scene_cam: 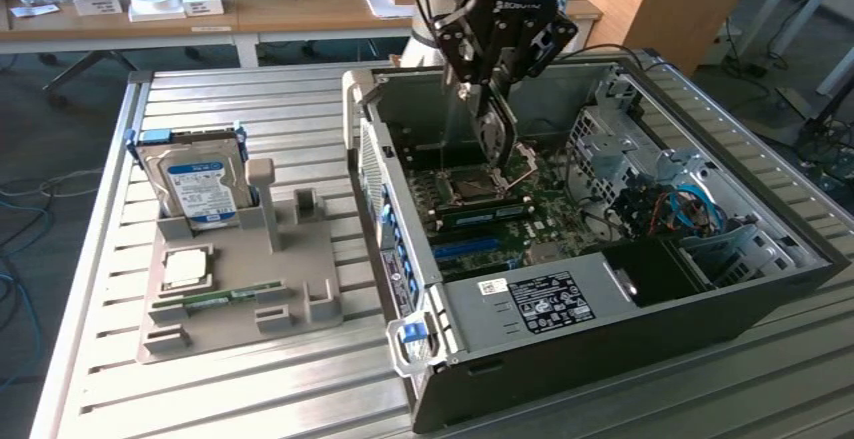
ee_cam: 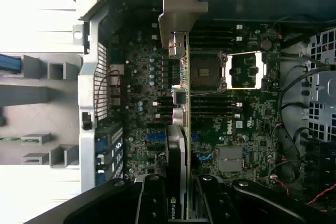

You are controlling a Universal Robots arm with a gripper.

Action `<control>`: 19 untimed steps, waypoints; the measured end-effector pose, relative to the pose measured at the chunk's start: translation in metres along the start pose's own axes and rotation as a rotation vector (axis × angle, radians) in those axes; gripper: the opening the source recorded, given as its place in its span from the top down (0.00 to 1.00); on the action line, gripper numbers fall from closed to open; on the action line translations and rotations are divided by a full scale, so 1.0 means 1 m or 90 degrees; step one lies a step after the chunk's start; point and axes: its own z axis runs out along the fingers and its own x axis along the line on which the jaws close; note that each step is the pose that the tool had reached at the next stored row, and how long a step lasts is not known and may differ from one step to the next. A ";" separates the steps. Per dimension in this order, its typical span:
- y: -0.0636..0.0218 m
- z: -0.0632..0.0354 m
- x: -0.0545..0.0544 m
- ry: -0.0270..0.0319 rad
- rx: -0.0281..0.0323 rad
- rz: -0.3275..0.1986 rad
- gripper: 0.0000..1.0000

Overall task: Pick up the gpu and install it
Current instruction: 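Pick up the gpu and move the gpu toward the slot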

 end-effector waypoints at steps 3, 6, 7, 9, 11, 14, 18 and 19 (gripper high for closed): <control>0.0000 0.0000 -0.003 0.0000 0.0000 0.000 0.73; 0.0001 0.0000 -0.003 0.0000 0.0001 0.000 0.73; 0.0001 0.0000 -0.003 0.0000 0.0001 0.000 0.73; 0.0001 0.0000 -0.003 0.0000 0.0001 0.000 0.73; 0.0001 0.0000 -0.003 0.0001 0.0000 0.000 0.73; 0.0002 0.0001 -0.006 0.0000 0.0000 0.000 0.73; 0.0004 0.0003 -0.014 0.0000 0.0001 0.000 0.73; 0.0004 0.0004 -0.016 0.0001 0.0001 0.000 0.73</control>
